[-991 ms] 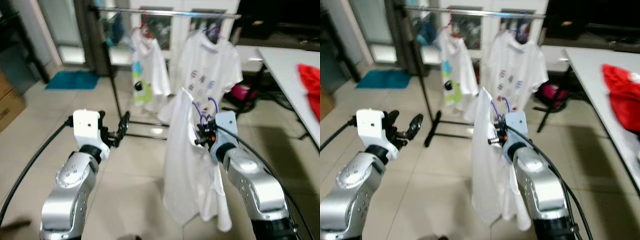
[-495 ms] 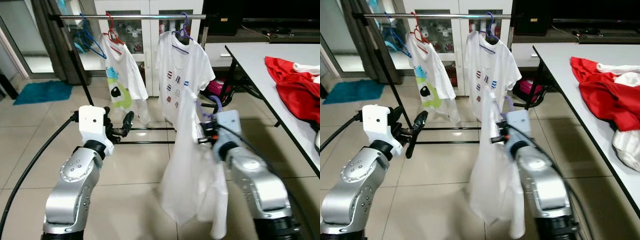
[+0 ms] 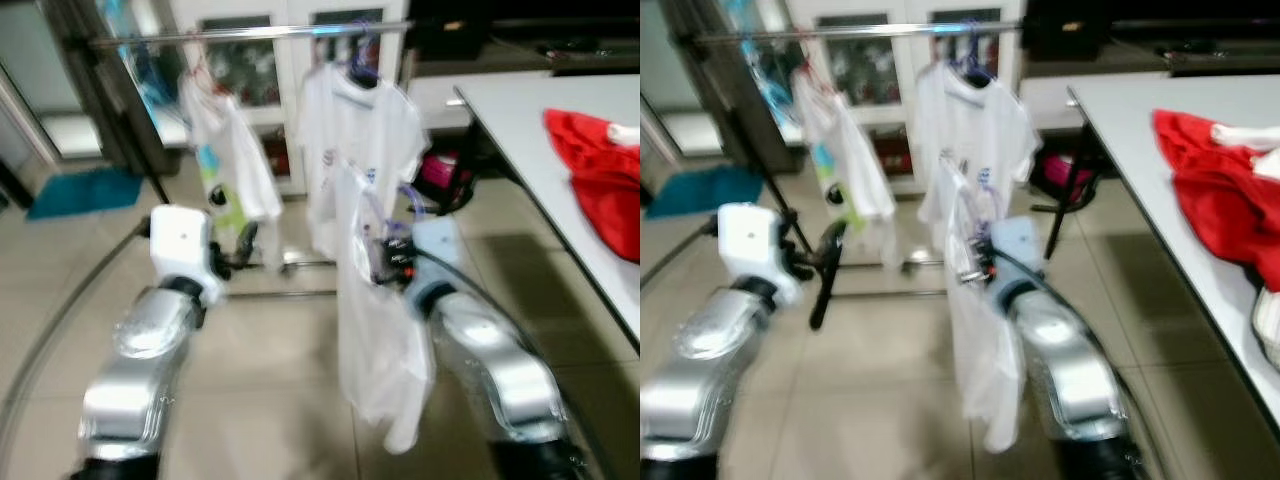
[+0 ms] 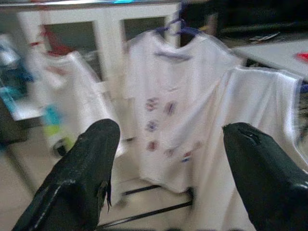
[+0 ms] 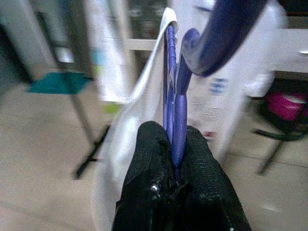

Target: Hang hanger

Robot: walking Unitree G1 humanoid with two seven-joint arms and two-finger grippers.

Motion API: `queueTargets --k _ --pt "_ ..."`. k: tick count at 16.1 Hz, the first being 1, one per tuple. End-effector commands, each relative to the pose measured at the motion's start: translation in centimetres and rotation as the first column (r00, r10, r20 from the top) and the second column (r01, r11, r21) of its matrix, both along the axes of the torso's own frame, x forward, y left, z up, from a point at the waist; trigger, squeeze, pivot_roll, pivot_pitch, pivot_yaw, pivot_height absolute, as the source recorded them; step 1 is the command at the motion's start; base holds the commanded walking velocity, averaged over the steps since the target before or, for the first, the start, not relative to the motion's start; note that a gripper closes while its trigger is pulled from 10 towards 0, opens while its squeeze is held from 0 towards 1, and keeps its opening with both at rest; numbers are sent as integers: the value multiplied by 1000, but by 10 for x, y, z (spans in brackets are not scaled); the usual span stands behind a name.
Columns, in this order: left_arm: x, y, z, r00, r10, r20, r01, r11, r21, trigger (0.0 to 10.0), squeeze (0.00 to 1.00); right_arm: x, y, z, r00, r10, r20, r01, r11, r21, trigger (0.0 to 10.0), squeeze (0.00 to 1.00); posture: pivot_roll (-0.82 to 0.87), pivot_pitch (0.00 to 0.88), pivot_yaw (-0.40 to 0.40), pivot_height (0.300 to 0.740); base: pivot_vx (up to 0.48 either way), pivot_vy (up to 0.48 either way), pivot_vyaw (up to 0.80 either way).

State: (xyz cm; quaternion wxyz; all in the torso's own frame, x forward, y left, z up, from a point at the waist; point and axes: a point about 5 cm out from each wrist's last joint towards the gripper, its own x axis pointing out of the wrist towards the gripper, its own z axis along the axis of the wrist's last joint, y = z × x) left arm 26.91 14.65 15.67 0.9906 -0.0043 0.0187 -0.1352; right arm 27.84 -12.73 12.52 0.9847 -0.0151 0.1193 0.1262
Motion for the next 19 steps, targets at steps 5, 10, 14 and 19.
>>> queueTargets --k 5,10,14,19 --pt "-1 12 -1 999 40 -13 -40 999 22 10000 0 4 7 11 1000 -7 28 5 996 87 10000 0 -123 0 73 740 470 0 0" --pt "-2 11 -2 1000 29 -12 -29 999 25 10000 0 4 8 15 999 -13 38 9 993 121 10000 0 -127 0 74 740 480 0 0" --pt "-5 10 -2 1000 7 -11 -7 999 42 10000 0 2 16 20 994 84 64 -91 989 116 10000 0 -124 0 64 740 480 0 0" --pt "-11 13 -5 1000 -29 -5 30 994 108 10000 0 6 14 25 993 65 102 -72 995 64 10000 0 -116 0 49 740 480 0 0"
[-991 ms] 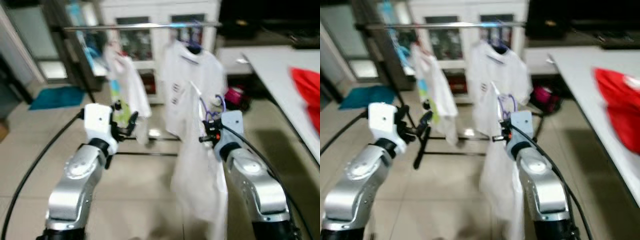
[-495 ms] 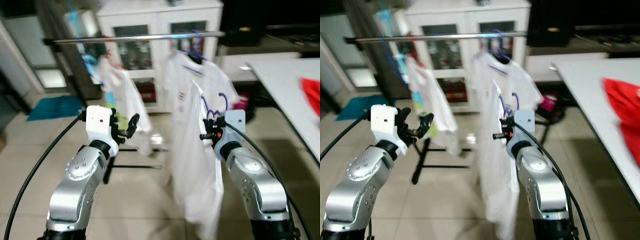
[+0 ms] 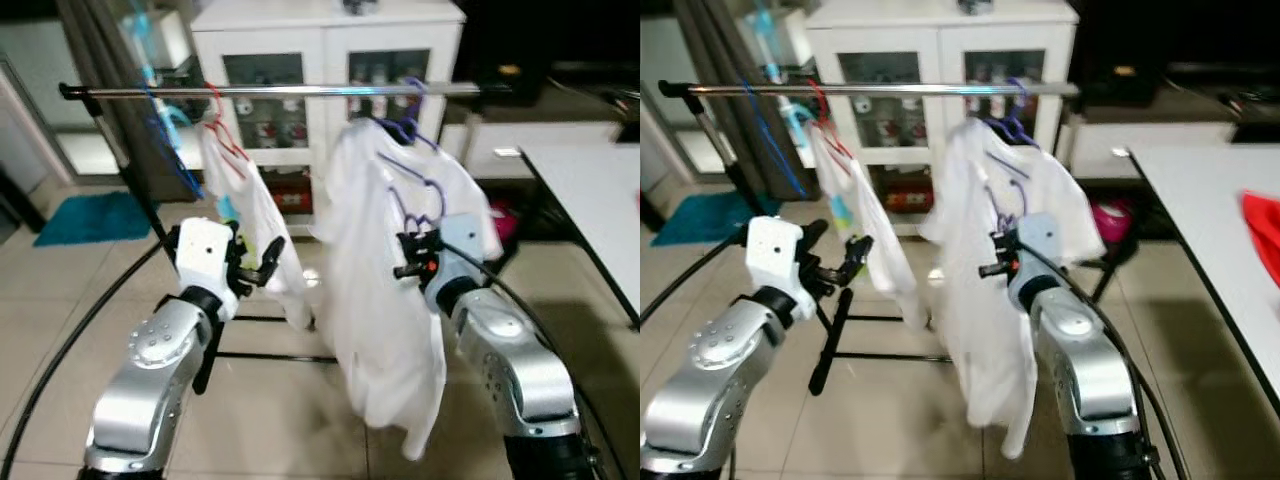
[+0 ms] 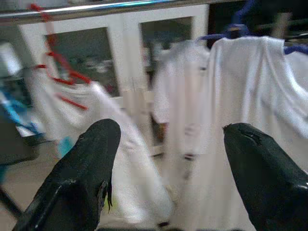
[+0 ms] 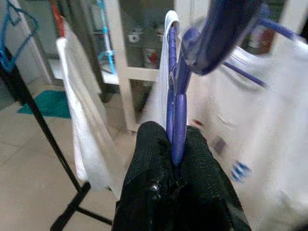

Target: Hang hanger

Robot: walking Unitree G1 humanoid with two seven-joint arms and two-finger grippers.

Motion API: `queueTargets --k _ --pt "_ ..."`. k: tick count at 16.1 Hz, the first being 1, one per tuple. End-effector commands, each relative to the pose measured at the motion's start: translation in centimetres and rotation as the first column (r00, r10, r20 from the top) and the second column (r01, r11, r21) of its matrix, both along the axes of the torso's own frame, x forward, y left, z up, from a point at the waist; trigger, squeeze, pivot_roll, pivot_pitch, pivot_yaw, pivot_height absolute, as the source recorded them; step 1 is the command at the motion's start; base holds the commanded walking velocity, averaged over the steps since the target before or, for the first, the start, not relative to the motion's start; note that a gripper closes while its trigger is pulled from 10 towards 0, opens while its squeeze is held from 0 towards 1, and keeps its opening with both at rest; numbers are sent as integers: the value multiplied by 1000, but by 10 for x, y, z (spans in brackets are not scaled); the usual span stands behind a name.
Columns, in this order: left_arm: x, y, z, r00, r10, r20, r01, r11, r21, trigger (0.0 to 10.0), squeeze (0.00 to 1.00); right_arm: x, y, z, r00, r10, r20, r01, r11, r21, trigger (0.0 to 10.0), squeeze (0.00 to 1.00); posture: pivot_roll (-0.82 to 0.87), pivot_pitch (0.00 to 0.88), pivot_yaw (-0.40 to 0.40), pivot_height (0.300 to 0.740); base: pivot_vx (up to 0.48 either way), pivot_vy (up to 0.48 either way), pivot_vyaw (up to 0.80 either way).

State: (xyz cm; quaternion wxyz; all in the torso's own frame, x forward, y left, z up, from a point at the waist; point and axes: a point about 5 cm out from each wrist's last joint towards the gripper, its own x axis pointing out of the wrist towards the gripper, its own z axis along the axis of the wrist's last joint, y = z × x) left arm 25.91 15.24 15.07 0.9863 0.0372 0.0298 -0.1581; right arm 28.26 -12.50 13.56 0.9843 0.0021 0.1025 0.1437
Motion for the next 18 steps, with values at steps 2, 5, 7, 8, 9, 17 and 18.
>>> queueTargets --k 2,5,7,8,9,17,18 --pt "-2 10 -1 1000 19 6 -19 999 41 10000 0 3 11 14 995 53 79 -51 998 -30 10000 0 -114 0 43 740 480 0 0" --pt "-3 8 -1 1000 6 8 -6 998 56 10000 0 6 8 8 997 80 3 -79 988 -133 10000 0 -112 0 32 740 480 0 0" --pt "-4 7 -2 1000 -8 6 8 997 71 10000 0 6 7 4 993 101 -66 -110 981 -158 10000 0 -110 0 28 740 480 0 0" --pt "-6 6 -3 999 -32 -2 32 995 98 10000 0 7 9 3 983 139 -120 -157 976 -151 10000 0 -106 0 20 740 480 0 0" --pt "-8 6 -4 999 -49 -7 50 992 112 10000 0 7 10 6 977 167 -129 -186 970 -159 10000 0 -104 0 15 740 480 0 0" --pt "-16 8 -2 992 -123 -28 125 981 151 10000 0 15 24 34 971 221 -94 -234 960 -154 10000 0 -95 0 9 740 264 0 0" --pt "-16 8 -1 991 -131 -25 134 980 150 10000 0 15 25 36 972 219 -84 -229 963 -143 10000 0 -95 0 10 740 0 0 0"
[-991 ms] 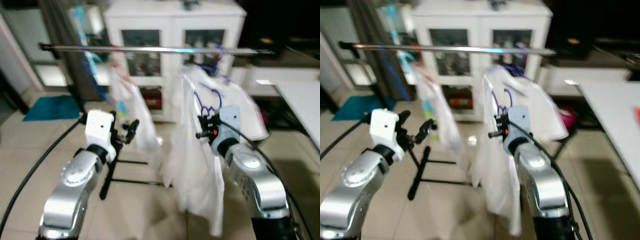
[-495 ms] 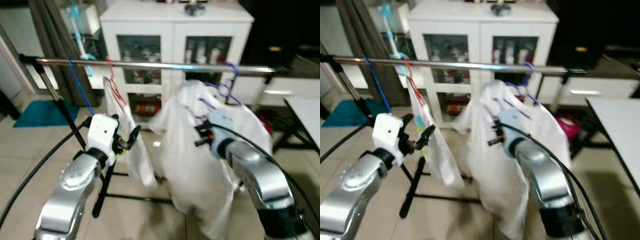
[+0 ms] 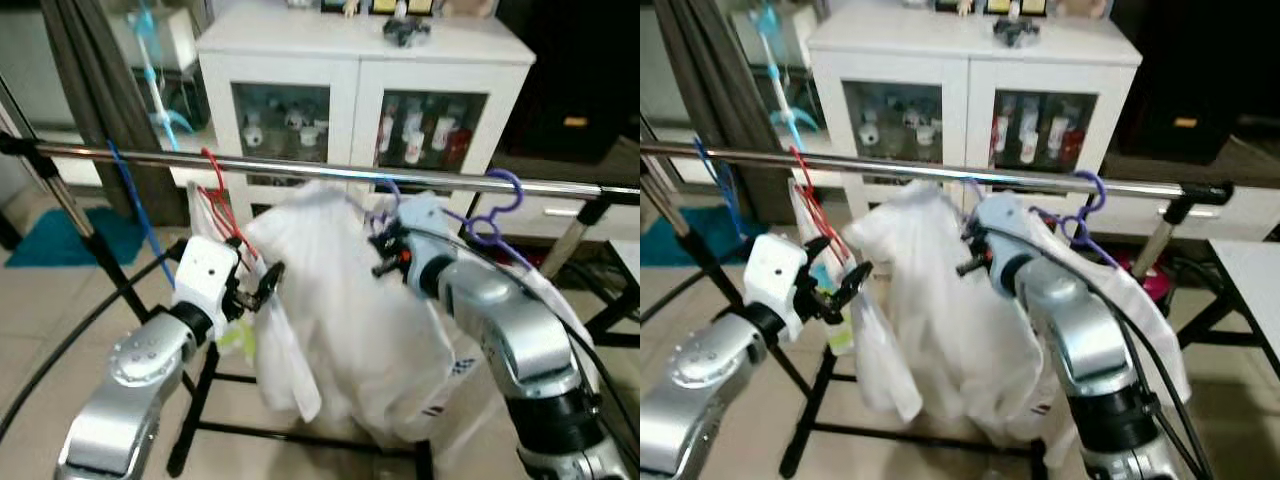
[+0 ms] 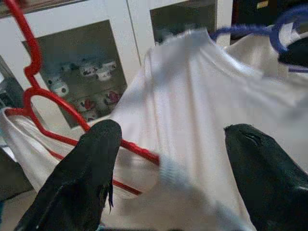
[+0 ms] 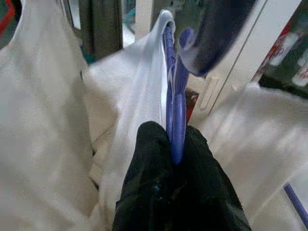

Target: Hang hanger

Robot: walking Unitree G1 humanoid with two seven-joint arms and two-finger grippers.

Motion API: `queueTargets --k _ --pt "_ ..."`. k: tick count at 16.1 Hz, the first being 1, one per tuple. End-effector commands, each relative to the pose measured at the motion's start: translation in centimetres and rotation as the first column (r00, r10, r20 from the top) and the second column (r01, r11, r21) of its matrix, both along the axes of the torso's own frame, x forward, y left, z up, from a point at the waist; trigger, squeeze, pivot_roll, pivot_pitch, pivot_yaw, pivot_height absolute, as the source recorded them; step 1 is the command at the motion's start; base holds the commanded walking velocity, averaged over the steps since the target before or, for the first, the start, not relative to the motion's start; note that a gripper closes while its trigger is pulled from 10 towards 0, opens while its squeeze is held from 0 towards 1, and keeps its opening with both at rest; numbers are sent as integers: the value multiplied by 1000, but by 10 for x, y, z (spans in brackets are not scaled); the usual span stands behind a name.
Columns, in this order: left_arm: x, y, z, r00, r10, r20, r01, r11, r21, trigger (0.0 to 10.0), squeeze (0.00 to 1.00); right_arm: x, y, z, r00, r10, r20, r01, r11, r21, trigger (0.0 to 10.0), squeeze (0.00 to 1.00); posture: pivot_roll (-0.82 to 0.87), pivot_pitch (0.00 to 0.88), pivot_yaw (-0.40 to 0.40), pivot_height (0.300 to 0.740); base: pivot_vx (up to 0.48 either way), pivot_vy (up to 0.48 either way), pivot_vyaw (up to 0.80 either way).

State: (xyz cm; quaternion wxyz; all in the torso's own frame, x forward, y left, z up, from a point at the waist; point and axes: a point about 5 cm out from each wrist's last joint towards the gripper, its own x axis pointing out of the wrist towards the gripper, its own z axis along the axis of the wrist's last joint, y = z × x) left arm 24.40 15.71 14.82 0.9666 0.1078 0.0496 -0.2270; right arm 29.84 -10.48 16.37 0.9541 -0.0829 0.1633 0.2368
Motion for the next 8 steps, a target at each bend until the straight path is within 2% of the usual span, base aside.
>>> queueTargets --k 1,3,4,5,8 --pt "-3 0 4 999 -37 16 37 999 -8 10000 0 3 4 15 999 1 51 -4 999 43 10000 0 -97 0 15 740 0 0 0" --pt "-4 -2 6 997 -73 21 73 997 -10 10000 0 5 3 19 998 -5 63 2 999 50 10000 0 -98 0 19 740 0 0 0" --pt "-5 -5 8 992 -126 25 126 992 -26 10000 0 12 2 23 997 -40 62 33 993 112 10000 0 -102 0 25 740 0 0 0" --pt "-5 -6 9 989 -145 25 146 989 -32 10000 0 15 2 24 997 -51 57 43 990 132 10000 0 -106 0 30 740 0 0 0" --pt "-9 -11 15 959 -284 0 283 955 -85 10000 0 42 -7 21 992 -125 13 123 988 96 10000 0 -109 0 40 740 0 0 0"
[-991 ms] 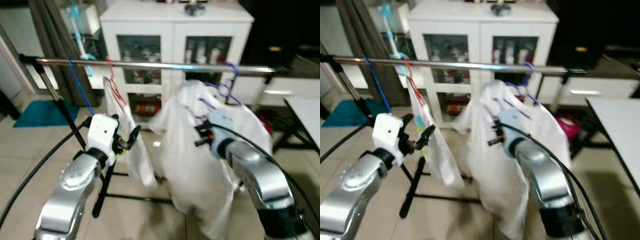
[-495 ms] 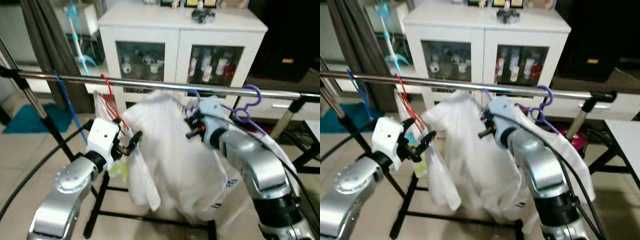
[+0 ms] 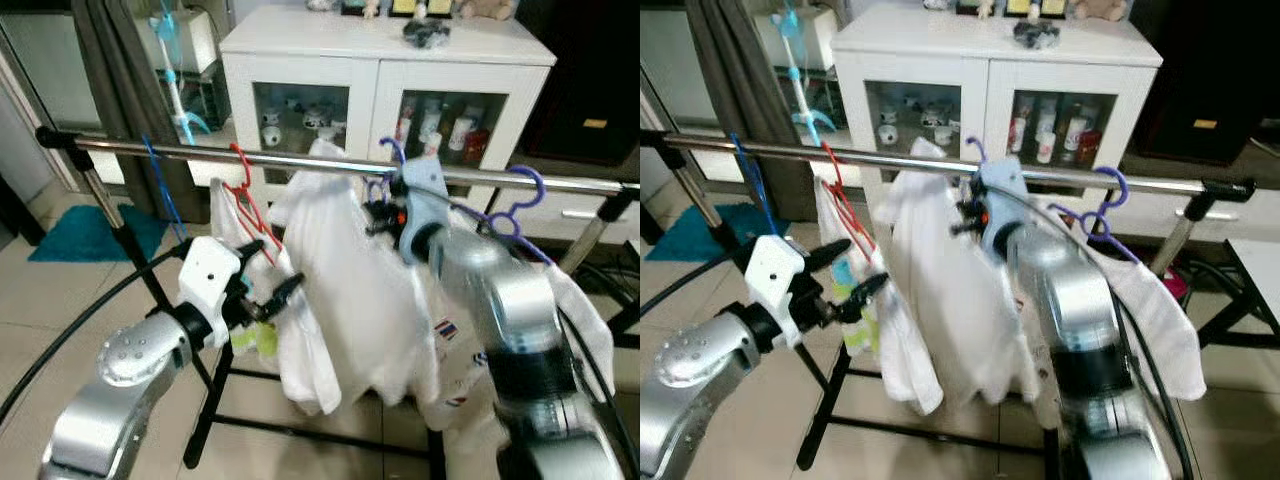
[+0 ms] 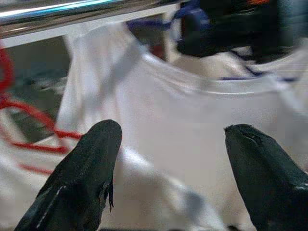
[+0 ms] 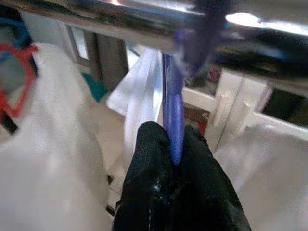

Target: Hang hanger

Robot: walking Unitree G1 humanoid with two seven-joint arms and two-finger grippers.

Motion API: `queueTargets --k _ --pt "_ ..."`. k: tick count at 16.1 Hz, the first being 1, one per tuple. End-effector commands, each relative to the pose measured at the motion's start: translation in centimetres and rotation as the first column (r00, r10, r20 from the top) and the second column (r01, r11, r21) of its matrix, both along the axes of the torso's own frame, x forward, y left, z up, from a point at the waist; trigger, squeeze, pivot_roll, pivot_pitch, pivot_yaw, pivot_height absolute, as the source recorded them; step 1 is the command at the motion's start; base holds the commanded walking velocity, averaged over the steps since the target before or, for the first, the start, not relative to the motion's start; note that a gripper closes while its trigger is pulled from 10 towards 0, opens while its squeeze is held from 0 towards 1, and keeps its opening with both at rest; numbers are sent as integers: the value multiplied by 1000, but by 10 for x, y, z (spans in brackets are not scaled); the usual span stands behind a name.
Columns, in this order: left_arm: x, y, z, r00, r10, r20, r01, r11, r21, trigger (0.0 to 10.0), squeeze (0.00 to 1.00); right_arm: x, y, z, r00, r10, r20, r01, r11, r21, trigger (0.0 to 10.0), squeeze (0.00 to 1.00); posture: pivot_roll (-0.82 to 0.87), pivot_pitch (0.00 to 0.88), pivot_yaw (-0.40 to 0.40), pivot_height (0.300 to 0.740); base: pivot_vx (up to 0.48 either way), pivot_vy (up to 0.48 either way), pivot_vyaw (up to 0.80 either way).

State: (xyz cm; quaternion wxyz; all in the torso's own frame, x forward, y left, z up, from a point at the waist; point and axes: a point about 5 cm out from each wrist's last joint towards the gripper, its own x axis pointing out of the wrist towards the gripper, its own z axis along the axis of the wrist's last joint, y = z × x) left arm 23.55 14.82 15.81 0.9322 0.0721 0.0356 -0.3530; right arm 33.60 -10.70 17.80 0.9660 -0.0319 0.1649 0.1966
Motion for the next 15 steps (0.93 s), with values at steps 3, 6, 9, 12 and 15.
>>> queueTargets --k 3,6,9,12,15 --pt "-6 -4 8 993 -120 -8 119 993 -19 10000 0 22 -10 2 998 -65 -23 64 997 -41 10000 0 -104 0 38 740 0 0 0" --pt "-9 -3 9 991 -131 -14 131 991 -12 10000 0 23 -9 -11 993 -53 -108 45 996 -77 10000 0 -94 0 27 740 0 0 0" --pt "-9 -2 9 991 -133 -22 133 991 -3 10000 0 13 -5 -24 985 -7 -172 -7 996 -83 10000 820 -97 0 28 740 0 0 0" --pt "-5 -2 8 994 -109 -23 109 994 5 10000 0 7 -13 -15 993 -17 -113 13 999 -38 10000 1000 -106 0 37 740 0 0 0" --pt "-1 1 8 1000 -20 -14 19 999 -38 10000 0 -5 -17 0 997 56 -44 -55 998 34 10000 1000 -116 0 43 740 0 0 0"
